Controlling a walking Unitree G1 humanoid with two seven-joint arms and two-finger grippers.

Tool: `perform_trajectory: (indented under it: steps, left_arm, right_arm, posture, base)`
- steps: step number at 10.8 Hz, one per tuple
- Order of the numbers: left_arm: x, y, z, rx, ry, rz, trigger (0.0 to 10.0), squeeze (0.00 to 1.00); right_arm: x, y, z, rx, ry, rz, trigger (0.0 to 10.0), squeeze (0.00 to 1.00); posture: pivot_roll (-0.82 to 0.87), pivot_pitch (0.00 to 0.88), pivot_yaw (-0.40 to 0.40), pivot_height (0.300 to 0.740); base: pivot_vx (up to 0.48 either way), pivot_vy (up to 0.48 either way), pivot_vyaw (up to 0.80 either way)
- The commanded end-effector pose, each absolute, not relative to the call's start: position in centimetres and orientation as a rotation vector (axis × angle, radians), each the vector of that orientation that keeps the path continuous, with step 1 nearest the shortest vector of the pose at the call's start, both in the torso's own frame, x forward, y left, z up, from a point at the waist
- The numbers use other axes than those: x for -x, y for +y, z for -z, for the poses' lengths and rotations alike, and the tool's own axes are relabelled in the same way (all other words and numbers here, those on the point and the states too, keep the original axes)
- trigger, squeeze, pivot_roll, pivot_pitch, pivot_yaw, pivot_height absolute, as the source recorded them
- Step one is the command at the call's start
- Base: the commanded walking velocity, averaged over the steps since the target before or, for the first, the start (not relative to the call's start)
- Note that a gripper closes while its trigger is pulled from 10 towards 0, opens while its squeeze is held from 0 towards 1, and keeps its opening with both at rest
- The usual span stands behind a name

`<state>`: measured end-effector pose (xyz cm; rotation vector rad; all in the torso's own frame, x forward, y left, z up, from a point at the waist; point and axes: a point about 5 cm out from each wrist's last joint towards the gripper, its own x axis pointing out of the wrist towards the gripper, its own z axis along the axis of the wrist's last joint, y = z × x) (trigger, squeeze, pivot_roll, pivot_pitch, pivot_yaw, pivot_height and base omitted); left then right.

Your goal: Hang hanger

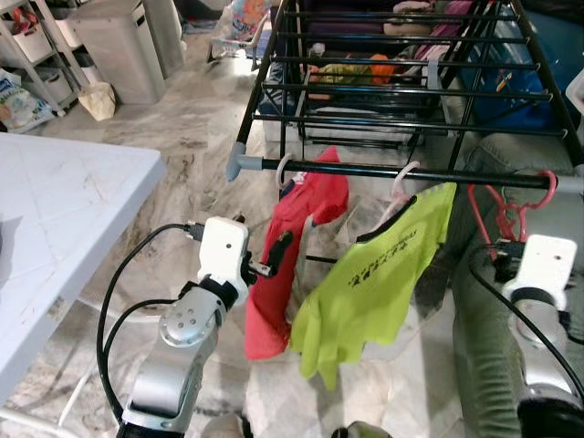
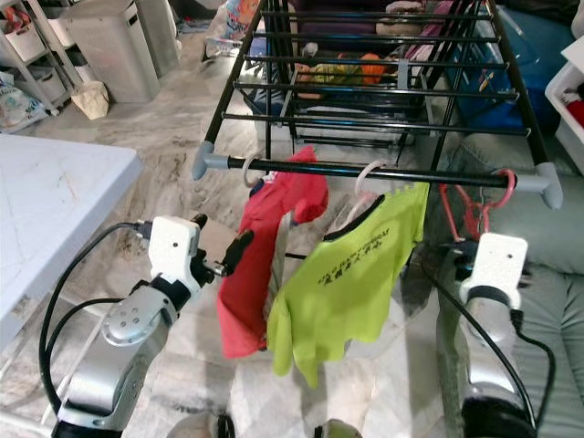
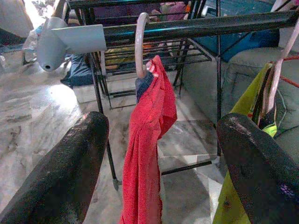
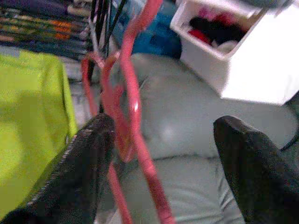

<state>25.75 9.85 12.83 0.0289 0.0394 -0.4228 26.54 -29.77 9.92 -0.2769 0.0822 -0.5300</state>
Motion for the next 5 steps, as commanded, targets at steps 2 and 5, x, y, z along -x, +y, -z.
perform_trajectory:
  steps: [2, 5]
  left_arm:
    - [-25.9, 9.8, -12.8, -0.049, 0.034, 0.413, 10.0, 0.00]
    - [-25.8, 9.9, -12.7, -0.058, 0.032, 0.403, 10.0, 0.00]
  right_arm:
    - [-26.4, -28.6, -11.5, 0.366, 0.013, 0.482, 10.0, 1.00]
    - [-24.9, -27.2, -12.1, 0.432, -0.006, 0.426, 10.0, 1.00]
  posture:
    - [-0.01, 0.053, 0.051, 0.740]
    - [-0.02, 0.049, 0.047, 0.740]
  base:
    - [0.000, 0.000, 0.00]
    - [0.000, 0.000, 0.00]
